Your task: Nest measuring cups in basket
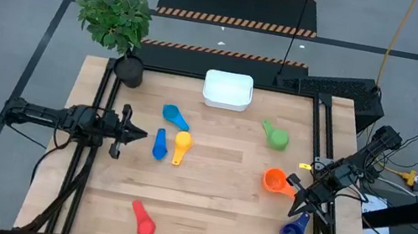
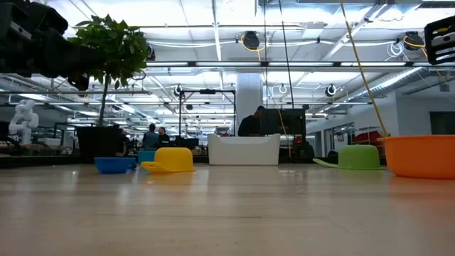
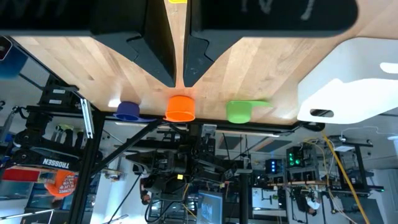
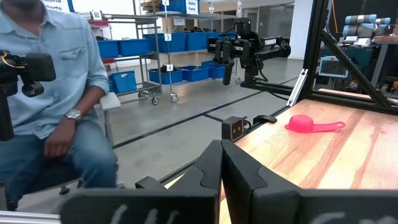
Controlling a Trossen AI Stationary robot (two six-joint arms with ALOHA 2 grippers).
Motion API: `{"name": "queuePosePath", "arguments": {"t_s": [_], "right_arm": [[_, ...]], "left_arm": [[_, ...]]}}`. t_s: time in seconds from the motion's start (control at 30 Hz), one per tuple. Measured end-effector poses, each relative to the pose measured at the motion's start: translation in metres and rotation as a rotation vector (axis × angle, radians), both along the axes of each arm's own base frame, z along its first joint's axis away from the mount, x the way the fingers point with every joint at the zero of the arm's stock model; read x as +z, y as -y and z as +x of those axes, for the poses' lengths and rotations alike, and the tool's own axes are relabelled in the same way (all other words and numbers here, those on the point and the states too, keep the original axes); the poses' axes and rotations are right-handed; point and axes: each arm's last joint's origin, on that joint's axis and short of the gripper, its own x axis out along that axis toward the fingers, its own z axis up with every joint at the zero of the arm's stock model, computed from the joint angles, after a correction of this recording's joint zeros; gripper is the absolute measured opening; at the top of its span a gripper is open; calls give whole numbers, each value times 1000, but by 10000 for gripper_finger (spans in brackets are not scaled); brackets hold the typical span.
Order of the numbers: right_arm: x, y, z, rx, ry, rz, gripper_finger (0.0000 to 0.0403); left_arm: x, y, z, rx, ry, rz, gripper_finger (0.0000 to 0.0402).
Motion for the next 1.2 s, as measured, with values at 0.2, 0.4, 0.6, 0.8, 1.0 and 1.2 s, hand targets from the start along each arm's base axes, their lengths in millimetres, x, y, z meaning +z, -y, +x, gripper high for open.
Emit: {"name": "queuePosePath", "arguments": {"t_s": [0.2,0.4,0.6,0.8,1.0,1.2], "right_arm": [[0,0,0,0,0,0,0],[0,0,0,0,0,0,0],[0,1,1,-30,30,-24,0],[0,1,1,-28,22,-16,0],[1,1,1,-56,34,-16,0],[5,1,1,-54,-34,106,0]], "left_arm": [[0,0,0,0,0,0,33],[0,0,0,0,0,0,33],[0,0,0,0,0,0,33],[0,0,0,0,0,0,33],[0,0,0,0,-1,0,33],[0,0,0,0,0,0,33]]}}
